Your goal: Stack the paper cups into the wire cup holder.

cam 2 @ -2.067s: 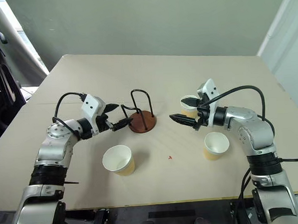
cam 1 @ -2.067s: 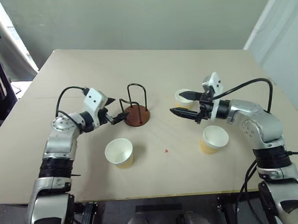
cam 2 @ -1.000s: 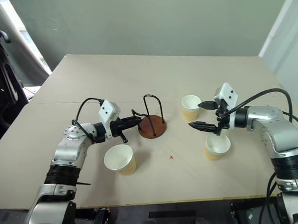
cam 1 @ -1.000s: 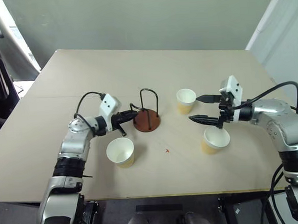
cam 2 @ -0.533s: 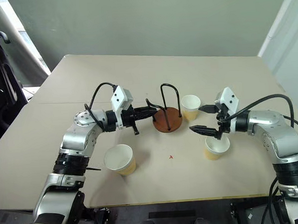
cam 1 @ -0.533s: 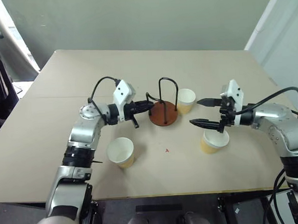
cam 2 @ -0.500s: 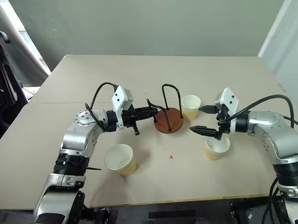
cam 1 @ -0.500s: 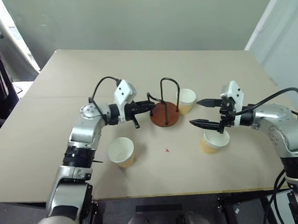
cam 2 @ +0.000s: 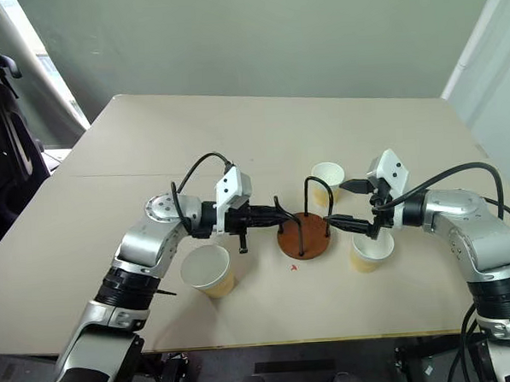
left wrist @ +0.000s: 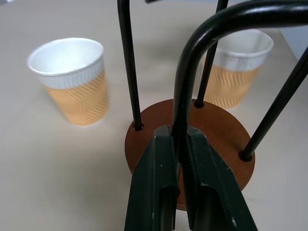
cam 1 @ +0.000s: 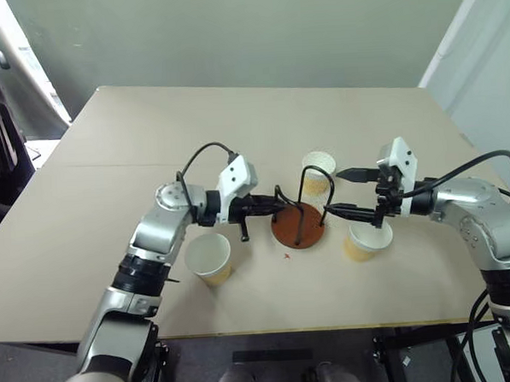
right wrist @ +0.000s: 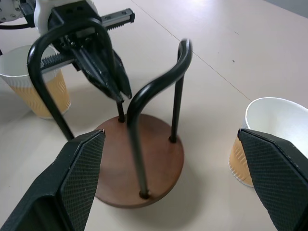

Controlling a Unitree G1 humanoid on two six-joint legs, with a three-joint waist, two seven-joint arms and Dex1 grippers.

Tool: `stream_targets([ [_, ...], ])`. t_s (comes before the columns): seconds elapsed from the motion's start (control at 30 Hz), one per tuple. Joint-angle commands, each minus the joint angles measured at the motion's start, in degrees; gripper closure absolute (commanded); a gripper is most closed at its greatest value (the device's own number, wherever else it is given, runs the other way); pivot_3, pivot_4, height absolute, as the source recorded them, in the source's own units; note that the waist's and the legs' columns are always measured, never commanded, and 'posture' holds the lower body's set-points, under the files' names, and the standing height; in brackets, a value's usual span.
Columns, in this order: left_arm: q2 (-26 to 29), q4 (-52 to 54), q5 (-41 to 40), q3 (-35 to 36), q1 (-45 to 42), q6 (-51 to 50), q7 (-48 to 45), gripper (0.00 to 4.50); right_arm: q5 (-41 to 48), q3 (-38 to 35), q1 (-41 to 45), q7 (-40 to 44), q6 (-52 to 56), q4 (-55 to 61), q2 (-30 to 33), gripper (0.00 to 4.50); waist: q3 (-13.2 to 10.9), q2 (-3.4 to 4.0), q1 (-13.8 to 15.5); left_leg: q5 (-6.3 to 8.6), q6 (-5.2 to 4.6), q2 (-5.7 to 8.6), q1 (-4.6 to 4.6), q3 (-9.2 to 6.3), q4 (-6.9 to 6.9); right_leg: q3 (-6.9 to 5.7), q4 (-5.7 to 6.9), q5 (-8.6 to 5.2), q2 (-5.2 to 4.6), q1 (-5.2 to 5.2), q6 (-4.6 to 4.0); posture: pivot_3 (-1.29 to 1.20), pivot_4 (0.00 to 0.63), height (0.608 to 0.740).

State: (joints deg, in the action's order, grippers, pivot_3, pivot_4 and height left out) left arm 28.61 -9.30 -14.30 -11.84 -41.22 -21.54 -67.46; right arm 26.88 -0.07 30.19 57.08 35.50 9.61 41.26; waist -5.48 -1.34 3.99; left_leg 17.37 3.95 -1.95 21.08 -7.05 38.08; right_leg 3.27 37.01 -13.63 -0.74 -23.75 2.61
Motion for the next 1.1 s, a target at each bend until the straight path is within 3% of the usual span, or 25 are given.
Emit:
stream_targets([
  [0.03,1.01,1.38,0.53,-0.46,0.68,1.73,-1.19,4.48,2.21,-3.41,-0.09,1.75,0.64,2.01,2.86,0.0,0.0,0.0,0.01,0.0,0.0,0.0,0.0,0.0,0.0,0.0,0.0,0.0,0.0,0.0,0.0,0.0,0.15,0.74],
  [0.4,0.74,0.85,1.14,-0.85,0.71,2.3,-1.02,4.48,3.68,-5.23,-2.61,11.02,-0.52,2.61,12.91,0.0,0.0,0.0,0.23,0.0,-0.01,0.09,0.04,0.18,-0.01,0.01,-0.01,0.02,0.05,0.07,0.04,0.0,0.15,0.74],
  [0.87,0.88,-0.37,2.3,-1.76,-0.28,2.68,-1.42,4.48,3.64,-4.95,-0.27,11.74,0.39,3.26,14.8,0.0,-0.01,0.0,0.25,0.02,-0.04,0.07,0.03,0.22,0.01,0.07,-0.02,0.04,0.07,0.09,0.08,0.0,0.15,0.74],
  [1.1,0.71,-0.92,3.18,-1.42,-0.31,3.41,-0.95,2.21,3.32,-4.31,0.15,11.27,0.56,3.46,14.52,0.0,-0.01,0.0,0.25,0.02,-0.04,0.07,0.02,0.14,0.02,0.08,-0.04,0.05,0.08,0.09,0.1,0.0,0.15,0.74],
])
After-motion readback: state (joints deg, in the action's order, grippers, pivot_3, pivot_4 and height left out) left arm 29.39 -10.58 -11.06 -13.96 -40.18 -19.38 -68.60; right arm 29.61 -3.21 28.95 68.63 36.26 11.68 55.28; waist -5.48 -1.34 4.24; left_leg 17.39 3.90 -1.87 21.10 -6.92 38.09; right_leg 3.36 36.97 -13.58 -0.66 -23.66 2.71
